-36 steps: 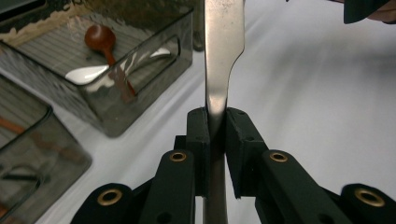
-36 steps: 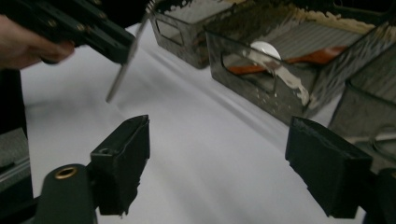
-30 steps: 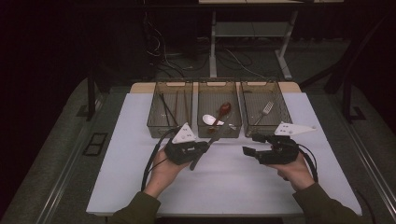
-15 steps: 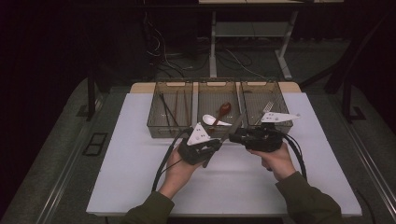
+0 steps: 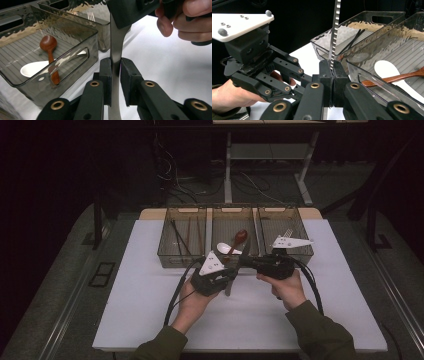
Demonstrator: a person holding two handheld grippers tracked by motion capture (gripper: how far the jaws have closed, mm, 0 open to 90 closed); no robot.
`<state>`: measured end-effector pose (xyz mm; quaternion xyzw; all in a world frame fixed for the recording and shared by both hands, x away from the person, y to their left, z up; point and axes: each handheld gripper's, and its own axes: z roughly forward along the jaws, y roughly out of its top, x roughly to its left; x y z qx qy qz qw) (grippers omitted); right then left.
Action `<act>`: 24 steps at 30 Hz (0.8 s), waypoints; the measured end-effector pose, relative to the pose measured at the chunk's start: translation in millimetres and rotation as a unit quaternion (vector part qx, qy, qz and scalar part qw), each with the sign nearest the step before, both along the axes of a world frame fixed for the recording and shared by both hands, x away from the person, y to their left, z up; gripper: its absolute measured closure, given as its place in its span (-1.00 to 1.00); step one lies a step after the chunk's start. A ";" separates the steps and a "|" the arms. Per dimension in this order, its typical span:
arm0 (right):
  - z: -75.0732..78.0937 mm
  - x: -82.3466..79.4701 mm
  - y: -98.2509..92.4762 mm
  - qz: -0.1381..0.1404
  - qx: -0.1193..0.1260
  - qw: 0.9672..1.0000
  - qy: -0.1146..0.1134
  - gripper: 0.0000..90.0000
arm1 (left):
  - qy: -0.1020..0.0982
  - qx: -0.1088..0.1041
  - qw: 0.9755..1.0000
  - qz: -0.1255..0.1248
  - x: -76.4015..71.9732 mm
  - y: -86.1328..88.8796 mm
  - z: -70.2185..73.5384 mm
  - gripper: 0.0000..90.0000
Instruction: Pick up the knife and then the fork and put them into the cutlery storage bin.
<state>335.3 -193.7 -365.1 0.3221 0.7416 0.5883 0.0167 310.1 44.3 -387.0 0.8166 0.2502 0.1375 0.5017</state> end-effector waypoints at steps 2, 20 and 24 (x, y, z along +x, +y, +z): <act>1.6 -0.4 -2.4 -0.007 -0.007 1.000 -0.008 0.96 | 0.003 -0.002 1.000 -0.001 0.7 1.7 -0.2 0.64; 44.2 2.6 -72.2 -0.081 -0.057 0.995 -0.032 0.96 | 0.025 -0.005 0.999 -0.036 -7.1 54.9 -11.3 -0.06; 56.4 5.5 -86.3 -0.096 -0.061 0.993 -0.037 0.96 | 0.030 -0.010 0.999 -0.035 -12.0 72.1 -14.2 -0.16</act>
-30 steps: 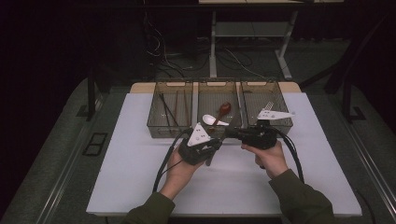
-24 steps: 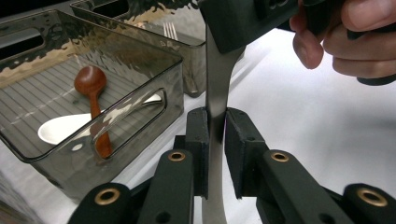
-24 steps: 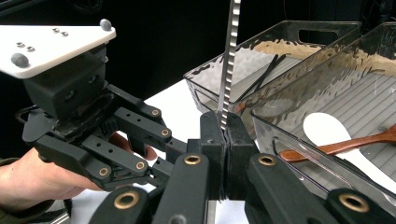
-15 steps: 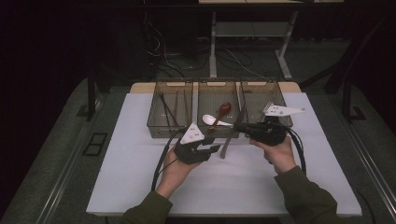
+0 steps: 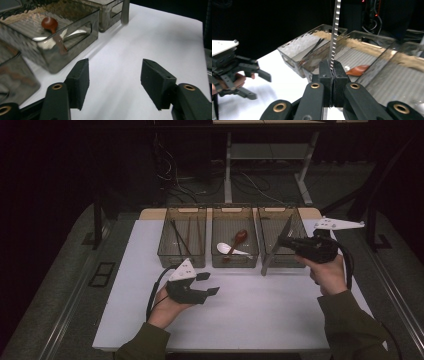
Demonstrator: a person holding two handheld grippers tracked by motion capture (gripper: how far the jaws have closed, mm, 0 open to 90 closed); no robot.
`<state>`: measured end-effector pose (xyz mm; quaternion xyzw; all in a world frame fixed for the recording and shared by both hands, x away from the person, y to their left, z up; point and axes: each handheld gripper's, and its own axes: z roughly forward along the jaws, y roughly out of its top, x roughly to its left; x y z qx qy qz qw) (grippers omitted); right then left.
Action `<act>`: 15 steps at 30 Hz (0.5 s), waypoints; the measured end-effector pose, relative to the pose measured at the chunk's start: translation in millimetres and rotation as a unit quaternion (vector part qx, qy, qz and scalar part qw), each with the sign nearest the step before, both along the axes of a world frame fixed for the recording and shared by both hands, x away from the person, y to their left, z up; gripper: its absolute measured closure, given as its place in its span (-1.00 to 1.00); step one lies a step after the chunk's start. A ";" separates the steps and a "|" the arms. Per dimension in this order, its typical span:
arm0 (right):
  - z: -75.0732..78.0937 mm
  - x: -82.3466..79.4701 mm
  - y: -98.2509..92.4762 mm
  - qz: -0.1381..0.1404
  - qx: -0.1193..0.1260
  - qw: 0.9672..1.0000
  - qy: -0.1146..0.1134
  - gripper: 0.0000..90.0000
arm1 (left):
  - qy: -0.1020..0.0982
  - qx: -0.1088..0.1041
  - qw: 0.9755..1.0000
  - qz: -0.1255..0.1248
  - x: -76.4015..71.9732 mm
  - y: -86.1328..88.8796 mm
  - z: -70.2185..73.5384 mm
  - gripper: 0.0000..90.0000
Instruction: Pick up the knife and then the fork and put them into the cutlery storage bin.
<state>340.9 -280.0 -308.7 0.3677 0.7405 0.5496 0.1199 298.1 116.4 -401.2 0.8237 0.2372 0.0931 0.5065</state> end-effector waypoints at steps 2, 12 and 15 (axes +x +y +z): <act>7.2 1.8 -7.2 -0.010 -0.003 1.000 -0.006 0.96 | 0.004 -0.001 1.000 0.002 -2.6 8.5 -1.8 -0.23; 37.2 25.9 -40.4 -0.079 -0.034 0.996 -0.028 0.96 | 0.018 0.004 1.000 0.010 -17.6 44.7 -20.2 -0.52; 39.7 39.9 -46.9 -0.098 -0.056 0.993 -0.025 0.96 | 0.022 0.000 1.000 0.016 -20.1 53.2 -24.1 -0.61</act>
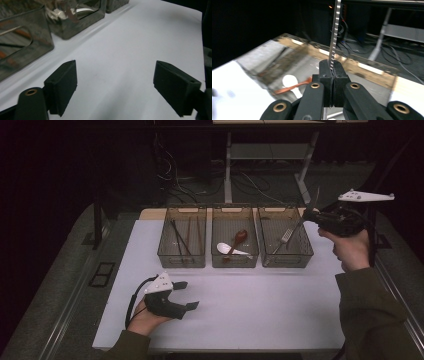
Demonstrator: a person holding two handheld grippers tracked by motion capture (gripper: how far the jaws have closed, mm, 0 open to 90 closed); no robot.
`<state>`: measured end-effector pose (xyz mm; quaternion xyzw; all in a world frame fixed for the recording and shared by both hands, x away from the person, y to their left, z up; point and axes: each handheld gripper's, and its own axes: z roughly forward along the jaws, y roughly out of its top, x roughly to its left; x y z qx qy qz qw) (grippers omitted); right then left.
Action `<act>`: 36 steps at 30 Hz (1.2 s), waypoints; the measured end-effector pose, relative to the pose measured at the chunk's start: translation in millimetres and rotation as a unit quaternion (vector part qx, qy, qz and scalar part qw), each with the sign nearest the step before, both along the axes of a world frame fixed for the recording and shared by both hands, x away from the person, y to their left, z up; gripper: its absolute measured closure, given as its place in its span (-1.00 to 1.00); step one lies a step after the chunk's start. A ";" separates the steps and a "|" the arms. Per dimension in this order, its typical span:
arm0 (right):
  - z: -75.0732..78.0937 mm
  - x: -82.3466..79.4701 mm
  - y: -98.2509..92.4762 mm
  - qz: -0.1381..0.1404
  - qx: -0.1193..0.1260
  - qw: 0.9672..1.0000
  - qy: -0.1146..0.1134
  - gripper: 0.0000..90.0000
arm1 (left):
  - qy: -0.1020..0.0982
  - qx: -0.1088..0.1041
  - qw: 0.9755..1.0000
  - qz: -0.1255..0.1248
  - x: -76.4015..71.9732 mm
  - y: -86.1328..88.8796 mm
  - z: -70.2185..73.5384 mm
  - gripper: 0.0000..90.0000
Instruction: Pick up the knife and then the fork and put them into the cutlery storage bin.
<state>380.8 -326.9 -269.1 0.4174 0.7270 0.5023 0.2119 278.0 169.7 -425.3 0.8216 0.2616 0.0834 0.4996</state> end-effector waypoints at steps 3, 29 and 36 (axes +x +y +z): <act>-3.6 15.3 -3.9 -0.017 -0.027 0.999 0.019 0.96 | -0.001 0.001 1.000 0.006 -1.8 3.9 -1.9 -0.71; -88.1 100.6 14.9 -0.015 -0.106 0.985 0.135 0.96 | 0.003 0.011 1.000 -0.001 0.3 -1.5 -3.6 -1.00; -104.6 109.3 30.7 -0.008 -0.122 0.980 0.156 0.70 | 0.001 0.020 1.000 -0.007 -0.4 -1.8 -5.0 -1.00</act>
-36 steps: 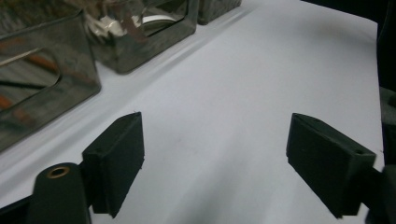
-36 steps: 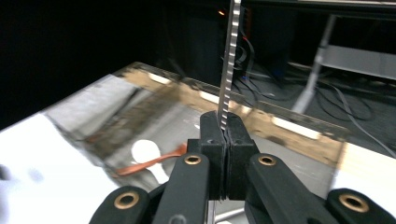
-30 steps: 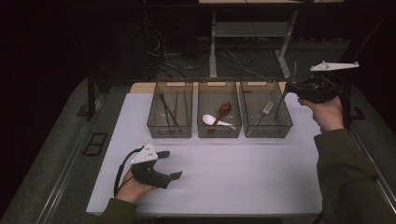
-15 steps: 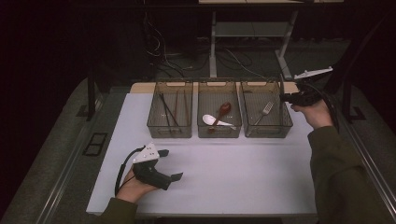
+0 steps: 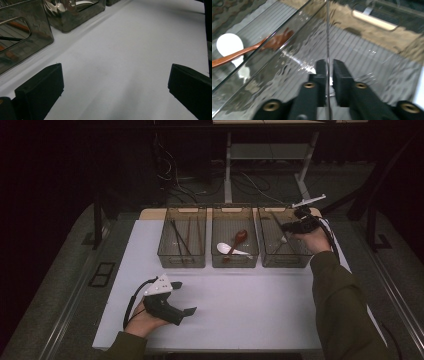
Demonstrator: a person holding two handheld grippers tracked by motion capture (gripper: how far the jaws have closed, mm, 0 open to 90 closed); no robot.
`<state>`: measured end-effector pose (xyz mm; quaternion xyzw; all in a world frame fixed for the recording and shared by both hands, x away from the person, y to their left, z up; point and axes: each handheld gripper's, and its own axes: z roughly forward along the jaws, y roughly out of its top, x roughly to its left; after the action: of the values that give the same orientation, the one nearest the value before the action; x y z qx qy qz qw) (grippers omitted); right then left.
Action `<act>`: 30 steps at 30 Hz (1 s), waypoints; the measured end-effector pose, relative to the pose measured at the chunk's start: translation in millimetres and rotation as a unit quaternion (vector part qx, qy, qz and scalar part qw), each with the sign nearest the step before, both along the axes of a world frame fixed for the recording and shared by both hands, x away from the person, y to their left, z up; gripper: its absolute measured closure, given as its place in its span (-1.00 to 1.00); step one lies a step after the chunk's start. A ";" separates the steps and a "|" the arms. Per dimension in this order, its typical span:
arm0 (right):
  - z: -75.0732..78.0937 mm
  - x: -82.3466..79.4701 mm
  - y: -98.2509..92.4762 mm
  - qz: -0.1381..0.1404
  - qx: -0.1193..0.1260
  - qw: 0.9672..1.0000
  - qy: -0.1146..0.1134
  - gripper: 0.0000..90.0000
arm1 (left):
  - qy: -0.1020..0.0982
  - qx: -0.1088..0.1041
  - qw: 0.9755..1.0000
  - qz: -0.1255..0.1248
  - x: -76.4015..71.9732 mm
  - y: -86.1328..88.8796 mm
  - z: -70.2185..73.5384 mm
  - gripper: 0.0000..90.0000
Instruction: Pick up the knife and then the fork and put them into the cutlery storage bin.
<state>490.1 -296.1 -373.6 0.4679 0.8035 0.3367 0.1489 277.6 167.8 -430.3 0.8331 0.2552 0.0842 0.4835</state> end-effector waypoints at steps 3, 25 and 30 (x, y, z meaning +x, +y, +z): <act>-3.2 -3.7 -2.1 -0.005 0.003 1.000 -0.001 0.53 | 0.002 0.003 1.000 0.001 0.5 0.7 -1.3 -1.00; 10.7 -92.2 -16.9 0.044 0.088 0.993 -0.068 -0.59 | 0.016 0.019 1.000 -0.007 -1.4 -0.3 -8.0 -1.00; 7.4 -116.9 -10.7 0.047 0.099 0.990 -0.091 -0.68 | 0.015 0.023 1.000 -0.008 -1.9 -1.5 -9.1 -1.00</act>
<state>373.2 -306.8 -366.3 0.4095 0.7705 0.4623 0.1581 275.8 166.4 -439.4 0.8475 0.2537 0.0733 0.4605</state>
